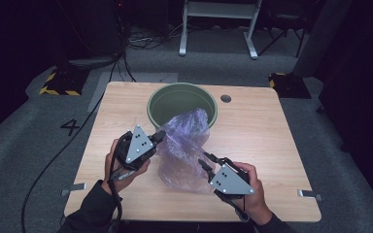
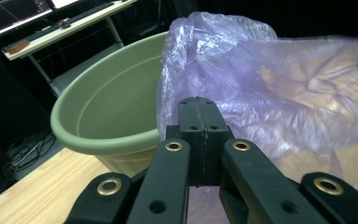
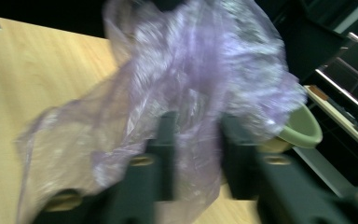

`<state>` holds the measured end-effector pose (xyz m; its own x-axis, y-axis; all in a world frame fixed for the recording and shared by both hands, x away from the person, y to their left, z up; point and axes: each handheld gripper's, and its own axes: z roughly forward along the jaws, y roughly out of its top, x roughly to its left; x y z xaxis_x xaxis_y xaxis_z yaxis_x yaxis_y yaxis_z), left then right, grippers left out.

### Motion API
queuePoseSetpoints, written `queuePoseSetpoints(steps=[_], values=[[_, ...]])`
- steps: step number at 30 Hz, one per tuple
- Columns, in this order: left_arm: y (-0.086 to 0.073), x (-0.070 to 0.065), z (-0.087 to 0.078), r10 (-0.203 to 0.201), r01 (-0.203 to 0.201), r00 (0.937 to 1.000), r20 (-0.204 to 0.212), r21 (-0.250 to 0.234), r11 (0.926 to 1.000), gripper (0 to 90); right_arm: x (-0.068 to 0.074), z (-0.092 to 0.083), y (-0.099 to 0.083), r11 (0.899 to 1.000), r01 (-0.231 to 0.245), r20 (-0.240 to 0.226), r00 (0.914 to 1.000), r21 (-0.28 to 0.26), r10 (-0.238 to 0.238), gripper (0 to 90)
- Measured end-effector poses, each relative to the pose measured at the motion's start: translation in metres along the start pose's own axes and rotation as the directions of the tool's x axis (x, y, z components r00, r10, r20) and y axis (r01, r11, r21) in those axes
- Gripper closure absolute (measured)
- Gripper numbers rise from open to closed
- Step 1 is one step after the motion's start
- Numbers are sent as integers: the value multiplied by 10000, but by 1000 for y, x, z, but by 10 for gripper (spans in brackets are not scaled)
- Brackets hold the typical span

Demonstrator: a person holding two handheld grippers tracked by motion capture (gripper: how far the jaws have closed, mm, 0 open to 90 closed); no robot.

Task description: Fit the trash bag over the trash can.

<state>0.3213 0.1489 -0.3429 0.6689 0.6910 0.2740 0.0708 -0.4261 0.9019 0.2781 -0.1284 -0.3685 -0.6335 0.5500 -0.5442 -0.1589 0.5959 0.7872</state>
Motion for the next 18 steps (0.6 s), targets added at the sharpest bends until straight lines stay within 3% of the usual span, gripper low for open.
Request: queuePoseSetpoints(steps=[3, 4, 6, 8, 14, 18], values=[[-1, 5, -2, -137, 137, 9999, -80, 6, 9999, 900, -13, 3, -5, 9995, -306, 531, 9981, -57, 309, 885], [-1, 6, -3, -221, 221, 9997, -94, 2, 9998, 900, -19, 4, -7, 9993, -375, 838, 9958, -66, 379, 892], [-2, 9, -4, -273, 273, 9996, -87, -13, 9996, 900, -29, 7, -9, 9979, -626, 933, 9936, -135, 636, 900], [-1, 10, -4, -282, 282, 9995, -134, 14, 9996, 899, -35, 11, -9, 9984, -536, 1204, 9912, -153, 551, 900], [6, 23, 2, -273, 278, 9993, -258, 160, 9995, 899, -61, 23, -4, 9954, -897, 1205, 9883, -333, 931, 900], [12, 35, 8, -163, 174, 9992, -371, 300, 9994, 899, -86, 33, 1, 9892, -1392, 904, 9856, -458, 1429, 900]])
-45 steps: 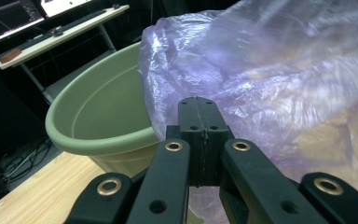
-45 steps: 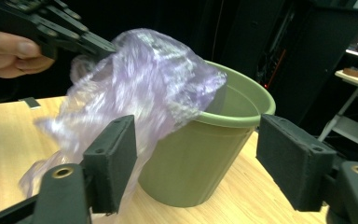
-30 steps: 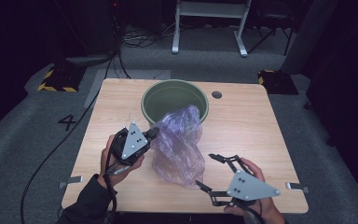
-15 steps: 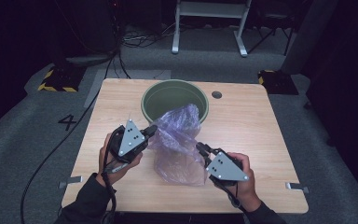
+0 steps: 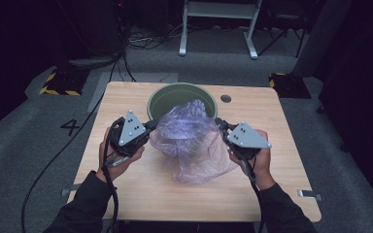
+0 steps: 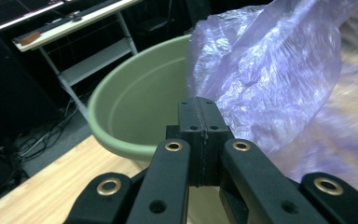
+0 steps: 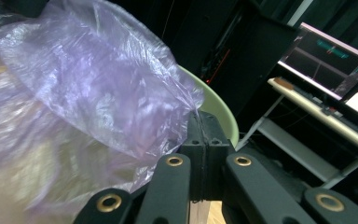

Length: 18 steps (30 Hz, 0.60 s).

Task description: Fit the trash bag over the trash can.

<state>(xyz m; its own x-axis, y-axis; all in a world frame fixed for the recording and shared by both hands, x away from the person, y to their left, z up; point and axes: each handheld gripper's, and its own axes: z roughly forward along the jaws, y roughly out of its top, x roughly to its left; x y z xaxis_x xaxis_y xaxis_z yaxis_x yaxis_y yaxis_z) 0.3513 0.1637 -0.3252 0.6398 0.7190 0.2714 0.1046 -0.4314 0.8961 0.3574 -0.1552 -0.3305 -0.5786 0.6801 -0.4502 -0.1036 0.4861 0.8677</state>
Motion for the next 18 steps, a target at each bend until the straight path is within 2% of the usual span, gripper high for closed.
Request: queuePoseSetpoints(steps=[2, 4, 5, 9, 11, 12, 13, 15, 16, 17, 18], values=[[1, 6, 4, 94, -92, 9997, -204, 107, 9999, 899, -11, 9, 3, 9999, -143, -170, 9998, 87, 144, 900], [0, 11, 7, -65, 68, 9998, -198, 169, 9998, 899, -21, 18, 3, 9991, -400, -406, 9984, 162, 406, 900], [-1, 15, 9, -124, 128, 9996, -269, 178, 9998, 899, -26, 22, 2, 9980, -572, -669, 9960, 274, 590, 900], [-5, 28, 15, -473, 483, 9985, -279, 338, 9983, 899, -41, 40, -8, 9910, -1091, -1051, 9876, 777, 1169, 900], [-8, 34, 18, -673, 680, 9976, -186, 378, 9970, 898, -44, 46, -14, 9873, -1262, -1178, 9835, 964, 1372, 900], [-10, 36, 19, -809, 809, 9967, 7, 378, 9960, 890, -45, 47, -15, 9865, -1333, -1283, 9811, 955, 1450, 900], [-12, 38, 20, -932, 923, 9952, 307, 283, 9953, 802, -45, 48, -16, 9861, -1331, -1315, 9806, 995, 1457, 900], [-13, 40, 18, -1157, 1160, 9932, -120, 274, 9929, 588, -45, 50, -17, 9863, -1305, -1414, 9794, 1013, 1441, 900], [-14, 40, 17, -1282, 1285, 9916, -145, 217, 9915, 495, -44, 51, -17, 9865, -1265, -1398, 9802, 1040, 1404, 900], [-15, 41, 14, -1533, 1533, 9881, -95, 88, 9881, 407, -44, 51, -17, 9864, -1232, -1369, 9810, 1086, 1376, 900], [-16, 43, 9, -1834, 1836, 9829, 167, -125, 9829, 328, -44, 52, -16, 9864, -1224, -1368, 9811, 1097, 1369, 900]])
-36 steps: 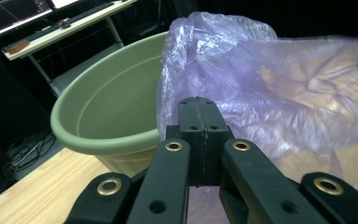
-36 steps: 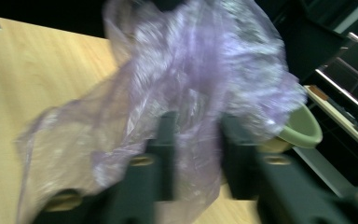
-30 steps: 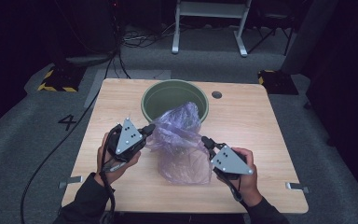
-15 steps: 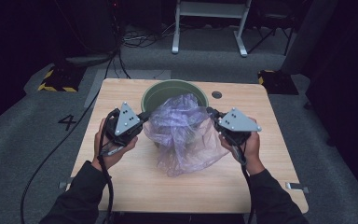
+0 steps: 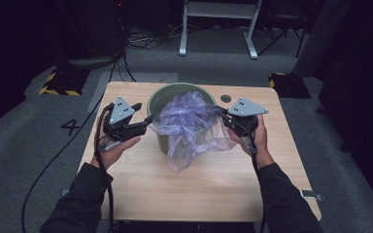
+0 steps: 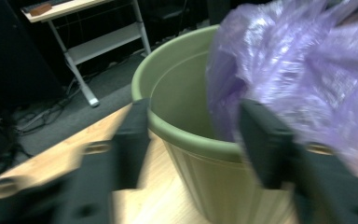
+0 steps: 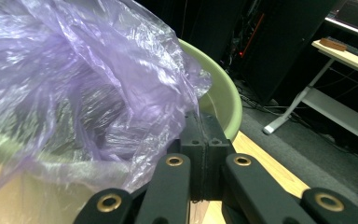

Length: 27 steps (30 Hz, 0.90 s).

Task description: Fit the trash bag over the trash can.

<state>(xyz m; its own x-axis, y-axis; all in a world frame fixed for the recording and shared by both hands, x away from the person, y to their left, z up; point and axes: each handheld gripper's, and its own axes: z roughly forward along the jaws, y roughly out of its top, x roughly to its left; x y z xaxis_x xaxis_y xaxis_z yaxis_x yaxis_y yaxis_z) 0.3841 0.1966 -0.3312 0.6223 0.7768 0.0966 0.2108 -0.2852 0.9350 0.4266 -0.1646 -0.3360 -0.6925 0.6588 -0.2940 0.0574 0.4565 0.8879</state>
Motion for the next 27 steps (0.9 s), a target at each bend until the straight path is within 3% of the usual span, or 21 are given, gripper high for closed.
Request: queuePoseSetpoints(steps=[3, 8, 12, 16, 18, 21, 27], values=[[-4, 2, -13, -74, 82, 9996, 266, -305, 9995, 228, -1, 0, 0, 10000, -81, 72, 9999, 51, 81, 900], [-14, 6, -33, -143, 185, 9978, 646, -636, 9978, 193, -3, 1, -1, 9996, -185, 163, 9997, 195, 182, 900], [-17, 12, -43, -262, 314, 9979, 595, -896, 9955, 181, -5, 2, -2, 9993, -274, 249, 9993, 238, 268, 900], [-18, 14, -55, -264, 291, 9993, 257, -1110, 9934, 182, -7, 3, -1, 9990, -312, 305, 9991, 310, 302, 900], [-19, 7, -56, 1, 3, 10000, 50, -899, 9960, 182, -7, 3, -1, 9988, -346, 359, 9988, 336, 334, 900], [-22, -11, -52, 315, -282, 9985, 447, -717, 9970, 171, -7, 5, -2, 9980, -440, 373, 9984, 448, 424, 900], [-22, -31, -29, 182, -145, 9942, 1062, -357, 9993, 155, -9, 2, -6, 9974, -618, 491, 9970, 364, 600, 900]])
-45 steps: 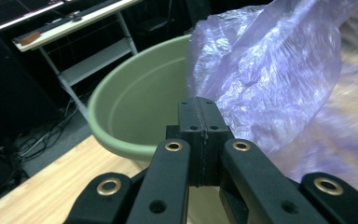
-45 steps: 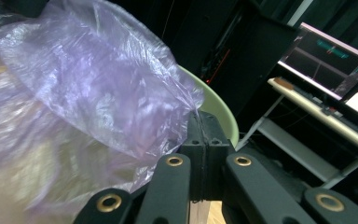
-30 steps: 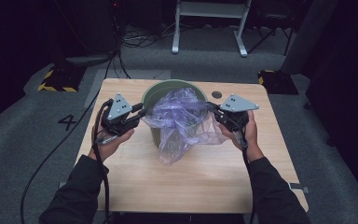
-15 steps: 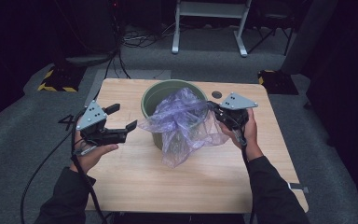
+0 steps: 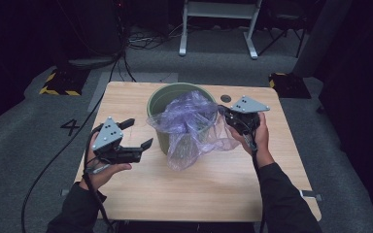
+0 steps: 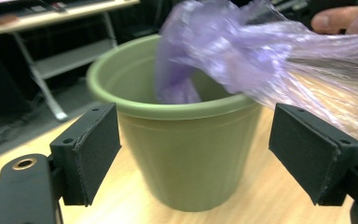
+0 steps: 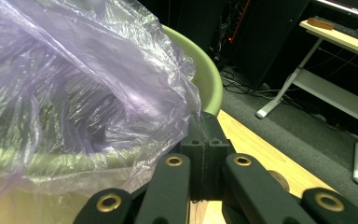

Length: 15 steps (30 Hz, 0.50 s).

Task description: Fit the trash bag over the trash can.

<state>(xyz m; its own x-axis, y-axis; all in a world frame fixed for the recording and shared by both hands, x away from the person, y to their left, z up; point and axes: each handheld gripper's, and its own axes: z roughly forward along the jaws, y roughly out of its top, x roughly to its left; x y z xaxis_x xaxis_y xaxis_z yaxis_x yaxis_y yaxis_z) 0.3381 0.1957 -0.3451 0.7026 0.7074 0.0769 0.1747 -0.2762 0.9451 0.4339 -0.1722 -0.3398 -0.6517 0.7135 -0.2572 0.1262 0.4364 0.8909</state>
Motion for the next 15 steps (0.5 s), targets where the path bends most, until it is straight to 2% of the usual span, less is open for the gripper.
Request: queuePoseSetpoints(steps=[1, 5, 8, 10, 12, 15], values=[[2, -3, 3, -3, 3, 10000, 6, -41, 10000, 158, 0, -2, 0, 10000, 15, 14, 10000, -83, -15, 897], [10, -20, 10, 181, -174, 9985, 517, -139, 9998, 156, 0, -9, 3, 9995, 101, 65, 9999, -285, -99, 889], [14, -32, 17, 288, -272, 9939, 1066, -163, 9995, 154, 0, -11, 2, 9995, 109, 76, 9999, -295, -106, 889], [17, -40, 22, 390, -381, 9916, 1236, -94, 9992, 153, -1, -11, 1, 9996, 70, 113, 9999, -276, -67, 883], [18, -48, 27, 882, -916, 9892, 1172, 236, 9955, 150, 0, -13, 0, 9996, 28, 141, 9999, -274, -24, 862], [19, -54, 34, 996, -1055, 9887, 1124, 477, 9933, 149, 0, -15, -1, 9996, 63, 180, 9998, -287, -58, 852]])
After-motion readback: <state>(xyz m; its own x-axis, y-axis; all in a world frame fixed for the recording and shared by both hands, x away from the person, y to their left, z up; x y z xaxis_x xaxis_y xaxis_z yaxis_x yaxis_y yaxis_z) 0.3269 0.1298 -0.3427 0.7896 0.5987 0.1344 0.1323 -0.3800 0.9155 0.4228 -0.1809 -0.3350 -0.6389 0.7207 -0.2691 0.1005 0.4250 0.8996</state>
